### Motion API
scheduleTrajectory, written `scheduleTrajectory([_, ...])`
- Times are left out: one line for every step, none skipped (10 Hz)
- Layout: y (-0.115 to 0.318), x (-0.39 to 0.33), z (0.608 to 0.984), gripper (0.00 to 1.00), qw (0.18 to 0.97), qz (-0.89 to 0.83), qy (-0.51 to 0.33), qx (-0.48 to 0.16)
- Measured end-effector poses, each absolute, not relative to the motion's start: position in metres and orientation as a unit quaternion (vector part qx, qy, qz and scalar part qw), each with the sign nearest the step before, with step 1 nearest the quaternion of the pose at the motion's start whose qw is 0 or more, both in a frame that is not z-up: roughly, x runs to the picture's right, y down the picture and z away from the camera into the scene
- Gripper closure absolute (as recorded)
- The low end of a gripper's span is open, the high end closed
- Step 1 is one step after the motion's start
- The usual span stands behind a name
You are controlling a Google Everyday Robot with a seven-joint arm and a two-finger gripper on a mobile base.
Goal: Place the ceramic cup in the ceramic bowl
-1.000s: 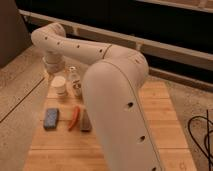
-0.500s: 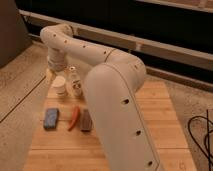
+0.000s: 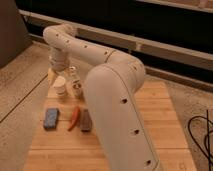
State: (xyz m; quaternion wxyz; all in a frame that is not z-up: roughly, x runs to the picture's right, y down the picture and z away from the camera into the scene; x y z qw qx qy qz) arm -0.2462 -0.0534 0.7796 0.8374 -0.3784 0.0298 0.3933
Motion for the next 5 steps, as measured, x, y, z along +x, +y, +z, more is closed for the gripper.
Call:
scheduleTrajectory([-0.053,-0.247,0.780,0.35,0.837,0.394,0.030,-0.379])
scheduleTrajectory([-0.054,-0.247,0.782,0.35,0.838,0.390,0.032,-0.380])
scheduleTrajectory([-0.053,-0.250,0.787,0.35,0.843,0.378,0.036,-0.382])
scheduleTrajectory([-0.054,-0.260,0.792,0.35,0.853,0.351,0.040,-0.384])
scheduleTrajectory([-0.051,-0.274,0.798,0.35,0.867,0.312,0.047,-0.386])
